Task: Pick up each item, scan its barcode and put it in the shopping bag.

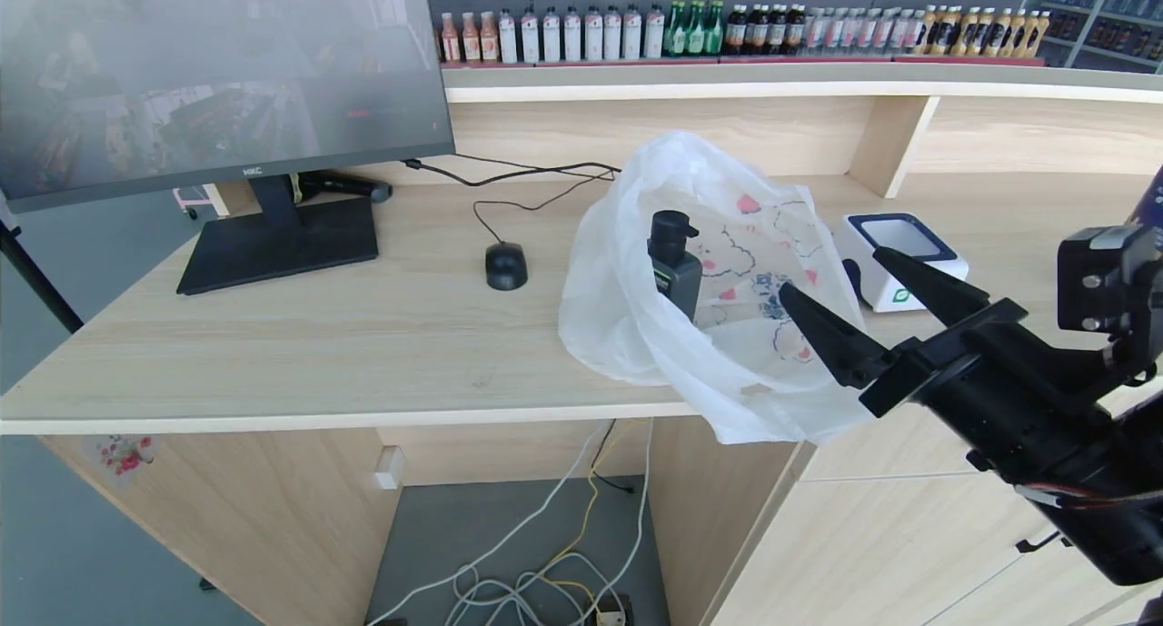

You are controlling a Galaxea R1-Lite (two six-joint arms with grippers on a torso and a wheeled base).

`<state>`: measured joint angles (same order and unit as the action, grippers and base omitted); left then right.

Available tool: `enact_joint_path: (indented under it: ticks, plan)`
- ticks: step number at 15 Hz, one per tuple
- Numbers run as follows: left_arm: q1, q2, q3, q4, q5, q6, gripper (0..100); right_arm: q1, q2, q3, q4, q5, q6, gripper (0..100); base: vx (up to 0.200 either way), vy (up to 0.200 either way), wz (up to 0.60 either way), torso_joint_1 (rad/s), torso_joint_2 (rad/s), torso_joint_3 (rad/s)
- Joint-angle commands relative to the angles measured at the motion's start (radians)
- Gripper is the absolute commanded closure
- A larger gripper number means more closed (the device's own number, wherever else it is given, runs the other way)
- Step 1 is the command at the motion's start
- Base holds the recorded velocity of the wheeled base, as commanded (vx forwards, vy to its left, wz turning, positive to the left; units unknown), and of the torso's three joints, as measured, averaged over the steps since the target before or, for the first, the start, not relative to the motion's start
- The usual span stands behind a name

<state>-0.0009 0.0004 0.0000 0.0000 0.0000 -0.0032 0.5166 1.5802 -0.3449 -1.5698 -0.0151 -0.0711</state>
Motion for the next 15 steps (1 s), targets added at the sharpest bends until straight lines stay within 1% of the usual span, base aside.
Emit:
enact_joint_path:
  ticks: [1,4,15]
  plan:
    - [-0.001,0.0,0.0,0.0,0.0,0.0,0,0.0,-0.016,0.001,-0.001,0.0,0.001,0,0.0,0.0,0.0,0.0,0.0,0.0]
    - [0.001,0.0,0.0,0.0,0.0,-0.001,0,-0.001,-0.017,0.001,-0.001,0.0,0.001,0,0.0,0.0,0.0,0.0,0.0,0.0]
    - [0.001,0.0,0.0,0.0,0.0,-0.003,0,-0.001,-0.022,0.001,-0.001,0.0,0.001,0,0.0,-0.2,0.0,0.009,0.0,0.002]
